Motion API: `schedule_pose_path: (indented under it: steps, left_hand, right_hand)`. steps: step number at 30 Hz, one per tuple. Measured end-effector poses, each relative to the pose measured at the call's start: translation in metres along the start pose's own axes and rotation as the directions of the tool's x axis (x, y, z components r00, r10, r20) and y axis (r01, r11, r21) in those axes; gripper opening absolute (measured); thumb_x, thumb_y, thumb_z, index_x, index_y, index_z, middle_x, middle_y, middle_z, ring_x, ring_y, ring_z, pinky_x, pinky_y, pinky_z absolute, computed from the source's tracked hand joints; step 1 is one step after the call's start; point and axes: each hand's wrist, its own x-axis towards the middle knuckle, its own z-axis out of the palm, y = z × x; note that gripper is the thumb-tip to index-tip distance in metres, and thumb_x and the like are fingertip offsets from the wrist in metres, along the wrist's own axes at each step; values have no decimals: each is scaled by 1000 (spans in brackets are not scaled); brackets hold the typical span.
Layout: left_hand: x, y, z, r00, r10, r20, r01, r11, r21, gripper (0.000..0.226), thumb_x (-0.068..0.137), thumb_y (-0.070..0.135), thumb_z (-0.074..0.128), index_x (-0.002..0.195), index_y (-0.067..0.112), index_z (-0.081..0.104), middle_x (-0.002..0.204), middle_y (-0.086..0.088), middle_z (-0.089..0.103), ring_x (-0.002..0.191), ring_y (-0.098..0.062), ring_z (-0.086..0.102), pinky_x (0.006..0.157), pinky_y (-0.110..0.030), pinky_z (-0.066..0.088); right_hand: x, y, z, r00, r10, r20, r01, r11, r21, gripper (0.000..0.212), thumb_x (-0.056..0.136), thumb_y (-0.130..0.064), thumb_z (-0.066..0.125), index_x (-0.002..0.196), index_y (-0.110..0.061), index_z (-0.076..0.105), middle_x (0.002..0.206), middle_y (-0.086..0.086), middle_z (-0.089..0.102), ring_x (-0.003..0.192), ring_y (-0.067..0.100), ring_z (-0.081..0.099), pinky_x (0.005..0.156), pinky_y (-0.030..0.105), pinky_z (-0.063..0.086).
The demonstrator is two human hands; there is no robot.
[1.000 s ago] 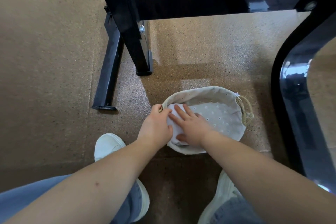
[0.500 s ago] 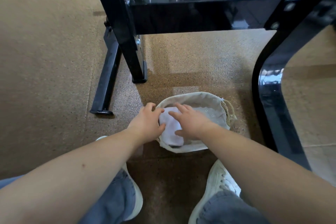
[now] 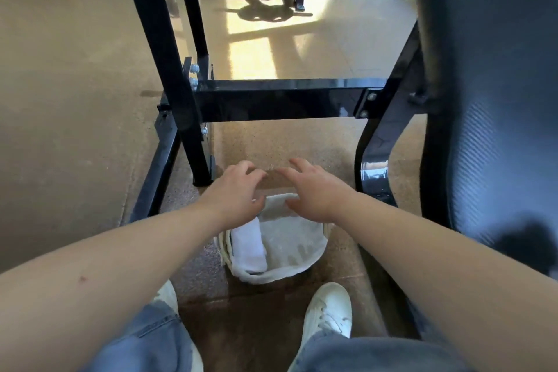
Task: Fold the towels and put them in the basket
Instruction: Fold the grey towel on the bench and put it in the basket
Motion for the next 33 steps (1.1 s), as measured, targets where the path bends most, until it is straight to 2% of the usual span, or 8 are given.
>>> schedule_pose_path:
  steps: [3, 7, 11, 16, 21, 24, 29, 33]
  left_hand:
    - [4, 24, -20, 997, 76, -23, -76, 997, 4, 52, 94, 43, 59, 141, 23, 50, 147, -3, 42, 130, -25, 45, 96, -37, 49]
    - [8, 56, -42, 984, 158, -77, -159, 987, -5, 54, 91, 38, 63, 143, 28, 50, 145, 2, 41, 130, -18, 45, 89, -25, 42]
    - [10, 89, -57, 967, 208, -146, -213, 977, -21, 52, 93, 40, 63, 143, 33, 48, 145, 8, 42, 131, -15, 45, 97, -29, 44]
    - [10, 130, -71, 954, 213, -209, -232, 970, -69, 49, 93, 42, 64, 140, 36, 50, 145, 11, 44, 119, -13, 56, 91, -28, 47]
    - [11, 165, -75, 935, 256, -247, -281, 957, -70, 48, 93, 42, 64, 139, 37, 51, 145, 11, 44, 113, -12, 58, 82, -24, 43]
    - [13, 185, -75, 911, 320, -260, -350, 933, -80, 46, 93, 41, 63, 138, 37, 51, 143, 11, 45, 114, -10, 57, 84, -24, 46]
    - [16, 222, -78, 857, 428, -287, -467, 880, -82, 41, 93, 35, 63, 134, 36, 55, 134, 14, 49, 118, -10, 54, 96, -34, 52]
    - [16, 259, -81, 808, 512, -292, -550, 833, -60, 39, 94, 36, 60, 133, 36, 56, 134, 17, 48, 115, -6, 53, 93, -31, 52]
  right_hand:
    - [-25, 4, -27, 997, 3, -79, -3, 1000, -6, 76, 97, -36, 63, 159, -36, 19, 168, 3, 13, 150, 33, 27, 118, 47, 35]
    - [-61, 16, -55, 987, 48, -151, -37, 997, 72, 74, 97, -36, 60, 159, -37, 19, 168, 2, 13, 148, 32, 32, 116, 45, 37]
    - [-97, 26, -76, 968, 71, -240, -34, 987, 154, 71, 96, -35, 61, 157, -38, 24, 167, -2, 17, 147, 27, 35, 115, 39, 37]
    - [-136, 39, -96, 933, 97, -347, -25, 978, 206, 66, 97, -34, 62, 153, -42, 29, 165, -7, 20, 147, 22, 34, 110, 29, 33]
    - [-171, 55, -107, 909, 146, -390, -64, 975, 214, 62, 98, -35, 60, 153, -41, 32, 164, -8, 21, 145, 21, 39, 108, 28, 36]
    - [-195, 65, -113, 895, 160, -416, -100, 982, 162, 62, 97, -37, 60, 154, -37, 34, 164, -4, 24, 144, 24, 40, 110, 31, 38]
    - [-243, 90, -123, 910, 224, -348, -229, 973, 28, 61, 98, -39, 57, 155, -33, 34, 164, 1, 24, 145, 29, 36, 116, 42, 36]
    - [-289, 118, -127, 923, 324, -209, -353, 928, -120, 59, 99, -42, 52, 154, -35, 31, 162, 2, 24, 142, 30, 37, 112, 48, 40]
